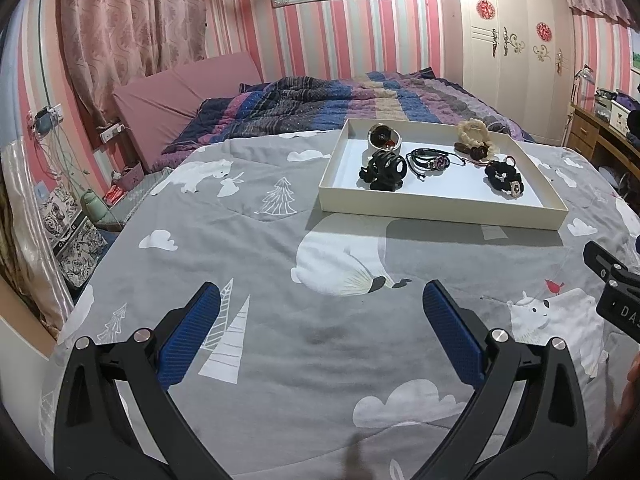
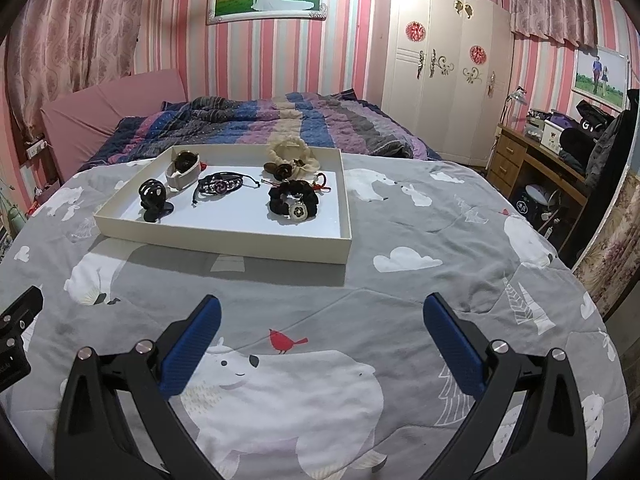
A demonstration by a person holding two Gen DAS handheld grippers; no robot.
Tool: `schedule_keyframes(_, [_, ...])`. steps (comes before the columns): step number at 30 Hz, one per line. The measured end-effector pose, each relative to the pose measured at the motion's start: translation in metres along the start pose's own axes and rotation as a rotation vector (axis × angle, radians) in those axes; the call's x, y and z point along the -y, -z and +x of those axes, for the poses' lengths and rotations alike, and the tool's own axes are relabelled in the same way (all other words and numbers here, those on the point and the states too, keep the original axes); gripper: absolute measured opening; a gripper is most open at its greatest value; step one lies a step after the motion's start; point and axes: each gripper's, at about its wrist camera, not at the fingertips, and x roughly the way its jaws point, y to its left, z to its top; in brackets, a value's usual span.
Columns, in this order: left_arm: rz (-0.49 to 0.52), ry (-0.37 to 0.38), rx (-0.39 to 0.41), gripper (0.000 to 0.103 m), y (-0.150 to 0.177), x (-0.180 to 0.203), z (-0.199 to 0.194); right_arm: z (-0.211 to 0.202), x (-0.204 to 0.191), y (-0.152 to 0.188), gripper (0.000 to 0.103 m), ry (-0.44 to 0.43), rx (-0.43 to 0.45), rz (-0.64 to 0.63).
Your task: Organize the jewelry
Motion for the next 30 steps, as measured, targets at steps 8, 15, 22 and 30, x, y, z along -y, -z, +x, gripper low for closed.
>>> schedule_keyframes(8, [-0.008,-0.004,-0.006,0.1,-0.0003,-0.001,0.0023,-0.0003,0.0008,-0.0005,0.101,-0.001,-0.001,0.003])
schedule_keyframes(15, [0.001,-0.01,-0.008,0.1,0.0002,0.0007,0.0031,0.0002,0.0008,-0.0008,0.101,-0.001,-0.002,0.002])
schedule_keyframes(22, [-0.005,-0.013,-0.011,0.1,0.0,-0.0008,0.0044,0.0007,0.0011,-0.001,0.101,-0.002,-0.003,0.002])
schedule_keyframes(30, [-0.011,-0.016,-0.008,0.1,0.0,-0.0027,0.0046,0.0011,0.0002,-0.0009,0.101,-0.002,-0.004,-0.006])
